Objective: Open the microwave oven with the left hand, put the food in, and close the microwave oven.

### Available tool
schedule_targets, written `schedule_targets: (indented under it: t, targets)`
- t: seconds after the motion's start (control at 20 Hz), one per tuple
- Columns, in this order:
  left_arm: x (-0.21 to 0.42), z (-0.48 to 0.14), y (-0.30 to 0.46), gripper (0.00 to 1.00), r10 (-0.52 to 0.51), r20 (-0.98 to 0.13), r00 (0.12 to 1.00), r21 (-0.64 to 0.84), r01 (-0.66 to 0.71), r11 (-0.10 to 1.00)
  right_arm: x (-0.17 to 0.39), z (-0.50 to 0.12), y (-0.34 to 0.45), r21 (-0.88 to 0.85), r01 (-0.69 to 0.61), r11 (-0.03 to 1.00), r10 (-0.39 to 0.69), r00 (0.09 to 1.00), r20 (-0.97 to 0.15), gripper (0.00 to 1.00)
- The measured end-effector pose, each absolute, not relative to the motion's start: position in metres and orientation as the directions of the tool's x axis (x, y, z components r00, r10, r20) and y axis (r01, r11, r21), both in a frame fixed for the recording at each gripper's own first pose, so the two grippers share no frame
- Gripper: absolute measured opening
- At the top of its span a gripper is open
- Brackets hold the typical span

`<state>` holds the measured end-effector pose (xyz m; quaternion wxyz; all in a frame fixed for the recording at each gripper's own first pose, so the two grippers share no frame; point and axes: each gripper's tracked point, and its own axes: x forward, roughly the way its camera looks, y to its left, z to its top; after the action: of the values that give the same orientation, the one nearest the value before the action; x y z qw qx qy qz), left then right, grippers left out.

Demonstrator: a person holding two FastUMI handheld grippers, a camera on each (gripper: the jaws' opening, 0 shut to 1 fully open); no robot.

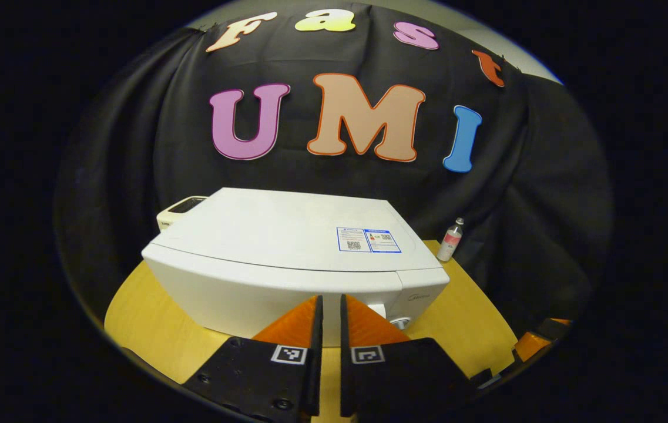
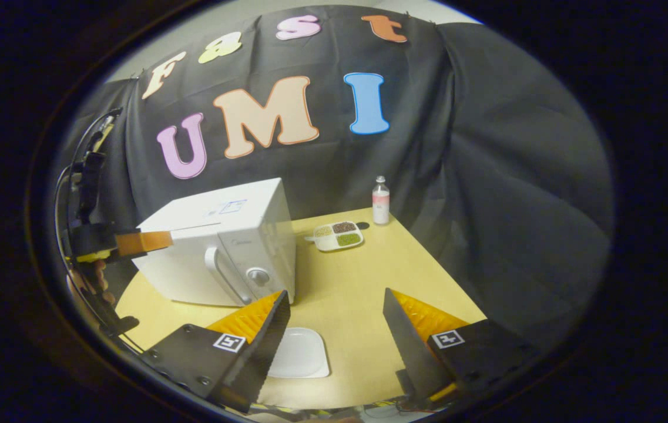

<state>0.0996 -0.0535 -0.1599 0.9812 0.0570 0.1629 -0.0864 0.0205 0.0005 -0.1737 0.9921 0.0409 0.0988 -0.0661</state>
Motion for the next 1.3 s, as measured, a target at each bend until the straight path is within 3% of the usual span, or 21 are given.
schedule_targets:
  t: [0.05, 0.1, 0.15, 0.25, 0.3, 0.35, 0.4, 0.55, 0.85, 1.3]
  targets:
    - [0.092, -0.152, -0.046, 0.21, -0.134, -0.319, 0.938, 0.108, 0.176, 0.978, 0.021, -0.169, 0.003, 0.074, 0.132, 0.989, -0.115, 0.973, -0.199, 0.92]
    - [0.086, -0.145, -0.036, 0.34, -0.107, -0.314, 0.943, 0.137, 0.157, 0.978, 0.023, -0.162, 0.006, 0.077, 0.119, 0.99, -0.103, 0.977, -0.189, 0.92]
    - [0.08, -0.141, -0.031, 0.51, -0.096, -0.307, 0.947, 0.162, 0.152, 0.975, 0.032, -0.15, 0.006, 0.073, 0.106, 0.992, -0.092, 0.981, -0.171, 0.98]
    - [0.068, -0.13, -0.02, 0.72, -0.075, -0.295, 0.953, 0.189, 0.135, 0.973, 0.035, -0.132, 0.007, 0.039, 0.086, 0.996, -0.08, 0.987, -0.138, 0.98]
    - [0.061, -0.127, -0.018, 0.82, -0.071, -0.295, 0.953, 0.187, 0.13, 0.974, 0.035, -0.123, 0.008, 0.022, 0.079, 0.997, -0.076, 0.989, -0.126, 0.92]
    - [0.055, -0.125, -0.015, 0.92, -0.059, -0.301, 0.952, 0.182, 0.118, 0.976, 0.036, -0.116, 0.011, 0.014, 0.069, 0.997, -0.067, 0.991, -0.114, 0.92]
    - [0.049, -0.123, -0.013, 1.0, -0.05, -0.303, 0.952, 0.178, 0.108, 0.978, 0.035, -0.106, 0.016, 0.012, 0.053, 0.998, -0.052, 0.994, -0.099, 0.98]
    - [0.034, -0.102, -0.008, 0.96, -0.031, -0.263, 0.964, 0.159, 0.075, 0.984, 0.031, -0.08, 0.031, 0.01, 0.007, 1.0, -0.007, 0.998, -0.059, 0.92]
    - [0.016, -0.069, 0.015, 0.96, 0.014, -0.198, 0.98, 0.096, 0.005, 0.995, 0.022, -0.018, 0.054, -0.058, -0.06, 0.997, 0.064, 0.996, 0.058, 0.92]
    - [0.0, -0.053, 0.035, 0.96, 0.098, -0.151, 0.984, 0.093, -0.084, 0.992, 0.015, 0.011, 0.054, -0.062, -0.107, 0.992, 0.113, 0.988, 0.103, 0.92]
